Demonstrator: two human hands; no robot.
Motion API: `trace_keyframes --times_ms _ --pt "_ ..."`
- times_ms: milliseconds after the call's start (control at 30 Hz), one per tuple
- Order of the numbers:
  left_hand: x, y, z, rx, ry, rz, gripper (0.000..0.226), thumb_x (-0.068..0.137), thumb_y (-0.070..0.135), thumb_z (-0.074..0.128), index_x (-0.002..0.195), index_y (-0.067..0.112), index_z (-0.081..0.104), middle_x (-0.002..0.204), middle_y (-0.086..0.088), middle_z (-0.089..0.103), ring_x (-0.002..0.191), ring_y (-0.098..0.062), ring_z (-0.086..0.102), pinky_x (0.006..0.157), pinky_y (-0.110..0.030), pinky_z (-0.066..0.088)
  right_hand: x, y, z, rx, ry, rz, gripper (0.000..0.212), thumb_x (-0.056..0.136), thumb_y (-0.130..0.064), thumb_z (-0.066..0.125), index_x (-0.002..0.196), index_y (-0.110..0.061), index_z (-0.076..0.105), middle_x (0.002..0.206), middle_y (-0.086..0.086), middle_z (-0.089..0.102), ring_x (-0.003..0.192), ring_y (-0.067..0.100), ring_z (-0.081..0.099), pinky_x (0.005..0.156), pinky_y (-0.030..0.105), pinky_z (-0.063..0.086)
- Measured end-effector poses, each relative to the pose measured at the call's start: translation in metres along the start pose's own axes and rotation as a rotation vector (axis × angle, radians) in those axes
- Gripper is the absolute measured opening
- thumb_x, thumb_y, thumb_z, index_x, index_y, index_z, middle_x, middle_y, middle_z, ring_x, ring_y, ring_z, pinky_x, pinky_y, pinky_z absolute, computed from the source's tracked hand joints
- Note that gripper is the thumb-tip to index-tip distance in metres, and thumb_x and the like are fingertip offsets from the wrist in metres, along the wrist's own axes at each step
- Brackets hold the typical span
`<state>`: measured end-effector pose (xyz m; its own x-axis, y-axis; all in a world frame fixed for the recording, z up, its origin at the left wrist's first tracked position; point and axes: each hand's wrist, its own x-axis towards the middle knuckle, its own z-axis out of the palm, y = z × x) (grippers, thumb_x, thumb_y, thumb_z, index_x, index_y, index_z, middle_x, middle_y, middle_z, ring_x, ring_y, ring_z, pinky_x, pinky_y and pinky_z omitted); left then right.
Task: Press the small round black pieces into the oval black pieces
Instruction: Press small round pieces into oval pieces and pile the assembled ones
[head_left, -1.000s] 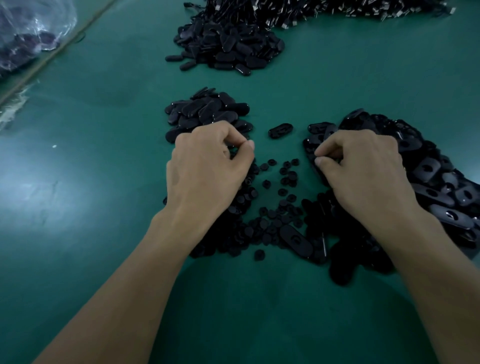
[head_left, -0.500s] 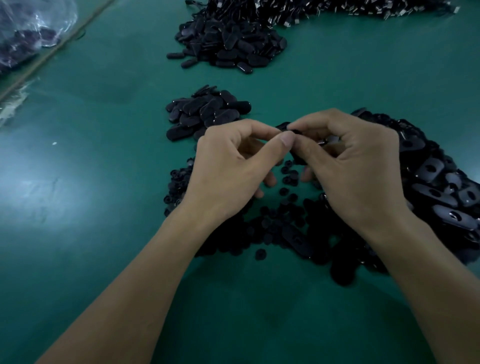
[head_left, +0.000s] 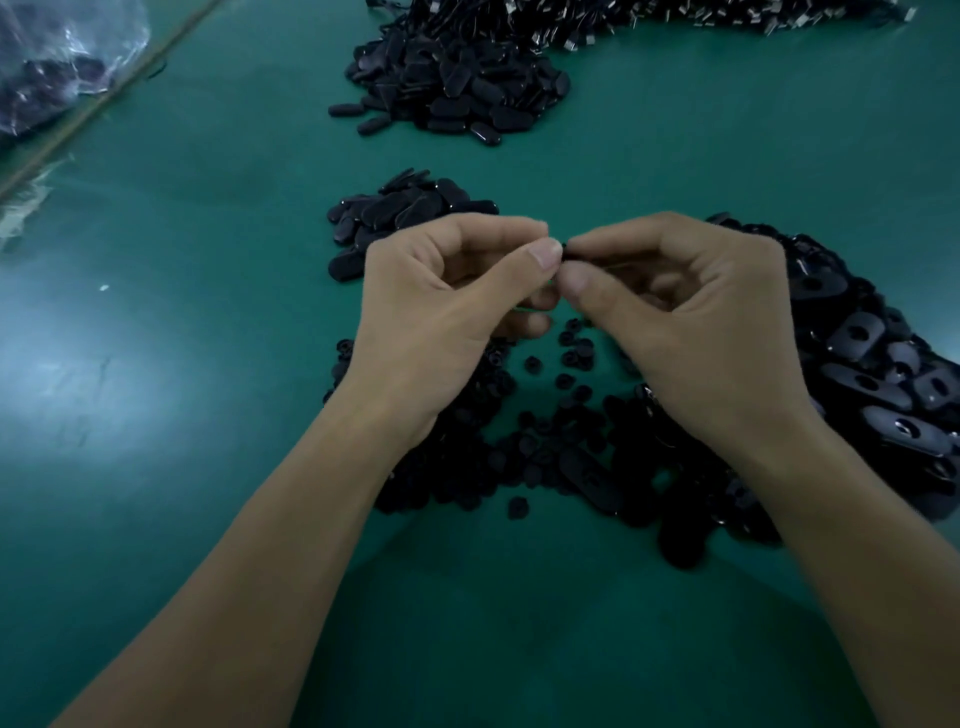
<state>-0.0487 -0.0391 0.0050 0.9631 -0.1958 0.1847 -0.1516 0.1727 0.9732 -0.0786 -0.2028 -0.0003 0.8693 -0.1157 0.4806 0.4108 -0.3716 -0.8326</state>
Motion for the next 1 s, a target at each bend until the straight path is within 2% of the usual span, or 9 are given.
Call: trace_keyframes --times_ms 100,267,500,700,800,867,1000 --pt "0.001 0.0 -0.0029 0.002 0.006 -0.01 0.013 0.088 0.0 0.074 0.093 0.012 0.074 0.071 -0.003 0.074 0.066 -0.013 0.071 0.063 -0.022 0.057 0.0024 0.0009 -0.002 0.133 -0.031 0.116 0.009 0.093 -0.02 0.072 0.101 -0.025 0.072 0.081 -0.009 0.075 0.071 0.01 0.072 0.061 0.018 0.052" --pt "0.001 -0.0009 -0.0026 0.065 0.002 -0.016 0.015 0.088 0.0 0.074 0.094 0.013 0.074 0.072 -0.002 0.075 0.068 -0.013 0.073 0.064 -0.022 0.058 0.004 0.0014 -0.0025 0.235 -0.049 0.219 0.014 0.089 -0.008 0.074 0.095 -0.02 0.073 0.078 -0.004 0.075 0.065 0.008 0.069 0.058 0.017 0.05" --pt "0.0027 -0.0026 -0.0039 0.06 0.055 -0.048 0.005 0.087 0.006 0.077 0.091 0.01 0.074 0.072 -0.003 0.075 0.067 -0.014 0.072 0.065 -0.023 0.058 0.0024 -0.0012 0.0004 0.239 -0.038 0.21 0.015 0.091 -0.004 0.071 0.093 -0.019 0.07 0.075 -0.006 0.074 0.065 0.007 0.068 0.06 0.017 0.052" --pt "0.0033 -0.0031 -0.0031 0.039 0.01 -0.064 0.009 0.094 0.006 0.068 0.091 0.012 0.075 0.075 -0.002 0.075 0.069 -0.014 0.073 0.065 -0.023 0.058 0.0032 -0.0003 0.0005 0.229 -0.012 0.235 0.011 0.095 -0.009 0.066 0.089 -0.018 0.068 0.071 -0.006 0.07 0.062 0.006 0.066 0.058 0.018 0.05" --pt "0.0027 -0.0043 -0.0024 0.062 0.005 -0.058 0.009 0.093 0.004 0.069 0.092 0.011 0.074 0.073 -0.002 0.075 0.067 -0.013 0.073 0.064 -0.022 0.058 0.0023 0.0 0.0006 0.181 -0.027 0.213 0.009 0.09 -0.013 0.074 0.088 -0.02 0.069 0.073 -0.005 0.071 0.063 0.004 0.066 0.06 0.015 0.05" --pt "0.0026 -0.0046 -0.0032 0.093 0.005 -0.042 0.01 0.09 0.003 0.073 0.091 0.013 0.074 0.072 -0.002 0.075 0.066 -0.013 0.072 0.064 -0.023 0.058 0.0013 0.0002 0.0012 0.17 -0.031 0.202 0.013 0.086 -0.013 0.079 0.089 -0.022 0.07 0.076 -0.003 0.074 0.065 0.004 0.067 0.061 0.015 0.05" --pt "0.0008 -0.0052 -0.004 0.275 -0.005 0.037 0.006 0.088 0.014 0.078 0.085 0.018 0.075 0.069 -0.002 0.075 0.063 -0.017 0.072 0.063 -0.033 0.062 0.0027 0.0006 0.0005 0.131 0.006 0.141 0.015 0.093 -0.01 0.069 0.095 -0.025 0.073 0.076 -0.008 0.074 0.068 0.004 0.068 0.065 0.015 0.05"
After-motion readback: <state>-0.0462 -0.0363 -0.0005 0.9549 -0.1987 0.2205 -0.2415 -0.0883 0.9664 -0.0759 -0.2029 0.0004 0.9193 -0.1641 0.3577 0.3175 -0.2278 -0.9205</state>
